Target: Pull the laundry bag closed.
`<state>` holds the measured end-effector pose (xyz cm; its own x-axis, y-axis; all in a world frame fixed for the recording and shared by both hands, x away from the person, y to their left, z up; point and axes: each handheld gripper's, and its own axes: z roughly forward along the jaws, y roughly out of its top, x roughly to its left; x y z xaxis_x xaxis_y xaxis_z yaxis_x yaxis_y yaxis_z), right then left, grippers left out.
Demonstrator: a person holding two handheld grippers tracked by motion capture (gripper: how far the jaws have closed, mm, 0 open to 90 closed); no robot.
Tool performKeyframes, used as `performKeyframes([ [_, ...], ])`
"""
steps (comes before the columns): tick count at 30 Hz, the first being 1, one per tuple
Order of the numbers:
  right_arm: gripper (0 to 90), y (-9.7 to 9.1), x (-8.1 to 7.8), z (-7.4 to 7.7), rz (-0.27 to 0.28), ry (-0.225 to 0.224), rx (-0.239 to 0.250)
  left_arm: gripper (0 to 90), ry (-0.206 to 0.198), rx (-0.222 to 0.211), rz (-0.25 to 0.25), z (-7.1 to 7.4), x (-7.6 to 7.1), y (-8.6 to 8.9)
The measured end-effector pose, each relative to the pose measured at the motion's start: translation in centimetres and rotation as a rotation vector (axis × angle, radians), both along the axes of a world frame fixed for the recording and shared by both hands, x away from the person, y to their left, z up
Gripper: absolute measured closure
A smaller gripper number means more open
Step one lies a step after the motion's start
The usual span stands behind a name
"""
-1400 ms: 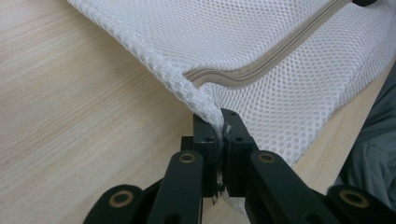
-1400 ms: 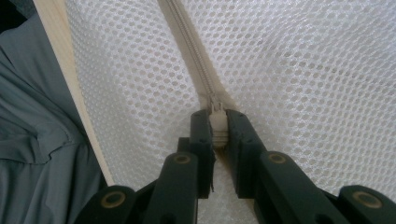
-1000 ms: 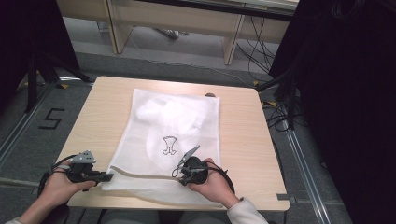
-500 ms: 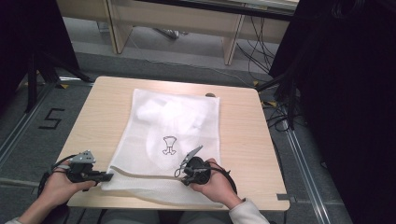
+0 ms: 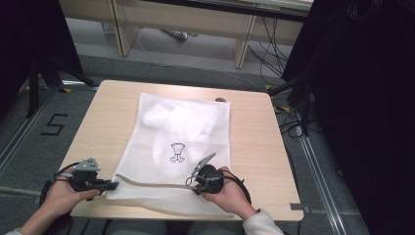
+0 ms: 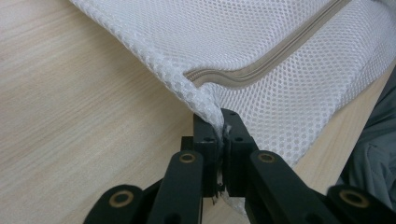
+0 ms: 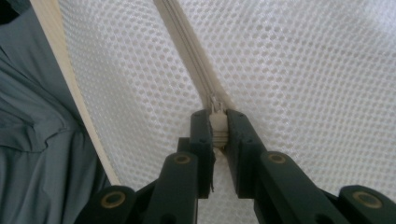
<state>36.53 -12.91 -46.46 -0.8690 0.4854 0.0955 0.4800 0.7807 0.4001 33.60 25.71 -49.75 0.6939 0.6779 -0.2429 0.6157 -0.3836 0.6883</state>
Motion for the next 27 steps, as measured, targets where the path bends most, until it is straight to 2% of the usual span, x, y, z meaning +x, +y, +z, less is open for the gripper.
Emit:
performKeyframes([
  [2,82.0,-0.2,0.0,0.0,0.002,-0.004,-0.001,85.7,-0.002,0.007,-0.001,0.0,0.0,0.0],
  [5,82.1,-0.5,0.1,0.0,0.001,-0.005,-0.002,85.6,-0.013,-0.01,0.01,-0.1,0.0,-0.1],
  [11,82.1,-0.8,-0.1,0.0,-0.013,-0.002,-0.006,85.6,-0.012,-0.007,0.01,-0.1,0.0,-0.1],
  [20,82.1,-0.9,0.0,0.0,-0.004,0.0,-0.003,85.6,-0.013,-0.008,0.01,-0.1,0.0,0.0],
  [21,82.1,-0.9,0.0,0.0,-0.007,0.004,-0.003,85.6,-0.006,0.005,0.006,0.0,0.0,0.0],
  [27,82.0,-1.3,-0.1,0.1,-0.021,0.0,-0.007,85.6,-0.013,-0.008,0.01,-0.1,0.0,0.0],
])
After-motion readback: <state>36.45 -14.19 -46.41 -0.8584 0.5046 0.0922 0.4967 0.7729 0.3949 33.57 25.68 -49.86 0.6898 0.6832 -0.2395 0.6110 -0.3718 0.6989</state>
